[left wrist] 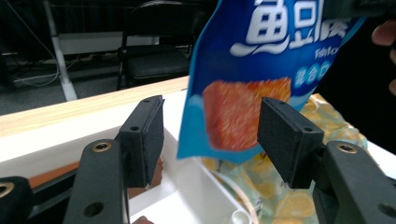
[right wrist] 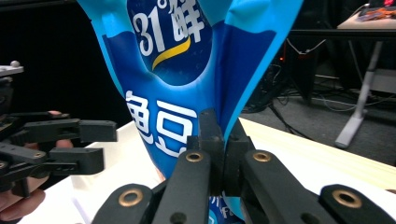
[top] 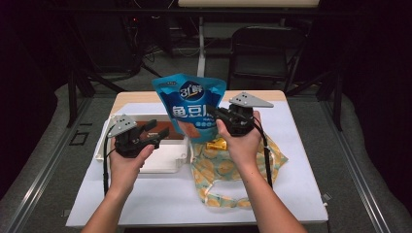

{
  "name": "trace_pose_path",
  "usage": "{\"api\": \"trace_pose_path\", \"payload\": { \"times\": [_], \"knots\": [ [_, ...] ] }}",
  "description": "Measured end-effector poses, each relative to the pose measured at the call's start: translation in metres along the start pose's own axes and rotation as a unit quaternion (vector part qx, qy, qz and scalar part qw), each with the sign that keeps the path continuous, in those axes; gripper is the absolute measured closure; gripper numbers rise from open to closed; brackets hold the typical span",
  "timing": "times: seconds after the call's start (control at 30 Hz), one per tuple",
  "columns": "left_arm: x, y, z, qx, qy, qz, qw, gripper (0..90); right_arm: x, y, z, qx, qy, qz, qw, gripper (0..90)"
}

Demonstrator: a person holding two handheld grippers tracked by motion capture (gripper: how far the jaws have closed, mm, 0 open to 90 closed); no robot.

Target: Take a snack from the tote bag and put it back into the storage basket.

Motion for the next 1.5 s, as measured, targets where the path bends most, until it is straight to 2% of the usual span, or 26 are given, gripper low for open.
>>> {"api": "trace_pose_path", "payload": {
  "times": [0.47, 0.63, 0.77, 0.83, 0.9, 1.0, 1.03, 1.13, 1.17, 1.2, 1.27, 1.4, 1.47, 1.5],
  "knots": [
    [0.008, -0.017, 0.023, 0.013, -0.020, 0.002, 0.9997, 39.7, 0.004, 0.017, 0.003, -0.002, -0.006, 0.023, 0.9997, 90.0],
    [0.009, -0.020, 0.028, 0.012, -0.024, 0.006, 0.9996, 41.1, 0.003, 0.019, 0.005, -0.002, -0.008, 0.028, 0.9996, 90.0],
    [0.008, -0.022, 0.032, 0.009, -0.029, 0.008, 0.9995, 43.4, 0.002, 0.020, 0.006, 0.008, -0.014, 0.034, 0.9993, 90.0],
    [0.008, -0.024, 0.033, -0.004, -0.034, 0.001, 0.9994, 45.0, 0.002, 0.022, 0.006, 0.005, -0.011, 0.039, 0.9992, 90.0],
    [0.008, -0.025, 0.033, -0.006, -0.035, 0.002, 0.9994, 46.0, 0.003, 0.023, 0.005, 0.002, -0.010, 0.038, 0.9992, 90.0],
    [0.008, -0.028, 0.033, -0.002, -0.036, -0.001, 0.9993, 57.5, 0.006, 0.032, 0.004, -0.010, -0.004, 0.042, 0.9991, 90.0],
    [0.007, -0.029, 0.033, -0.002, -0.035, -0.002, 0.9994, 57.5, 0.006, 0.032, 0.004, -0.010, -0.004, 0.042, 0.9991, 90.0],
    [0.003, -0.031, 0.035, -0.001, -0.040, -0.008, 0.9992, 69.9, 0.009, 0.036, 0.003, -0.017, -0.003, 0.041, 0.9990, 90.0],
    [0.002, -0.031, 0.036, 0.000, -0.041, -0.009, 0.9991, 77.7, 0.009, 0.037, 0.004, -0.012, -0.007, 0.046, 0.9988, 90.0],
    [0.000, -0.032, 0.037, 0.009, -0.040, -0.002, 0.9992, 79.3, 0.009, 0.038, 0.004, -0.012, -0.008, 0.048, 0.9988, 90.0],
    [0.000, -0.033, 0.037, 0.014, -0.040, 0.005, 0.9991, 84.2, 0.010, 0.041, 0.006, -0.018, -0.011, 0.046, 0.9987, 89.8],
    [-0.003, -0.030, 0.038, 0.003, -0.037, 0.002, 0.9993, 89.4, 0.010, 0.044, 0.007, -0.028, -0.012, 0.043, 0.9986, 85.6],
    [-0.006, -0.023, 0.038, -0.010, -0.035, 0.001, 0.9993, 89.8, 0.013, 0.044, 0.005, -0.028, -0.005, 0.037, 0.9989, 74.7],
    [-0.006, -0.023, 0.038, -0.010, -0.035, 0.001, 0.9993, 89.8, 0.013, 0.044, 0.005, -0.028, -0.005, 0.037, 0.9989, 74.7]
  ]
}}
Point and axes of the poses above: each handheld gripper's, and its own axes: x roughly forward along the jaws, z roughly out of its top, y roughly to its left, the point moved 8 cm from there along x, roughly forward along the jaws, and after that the axes turned 13 degrees about -x, right-handed, at the moved point
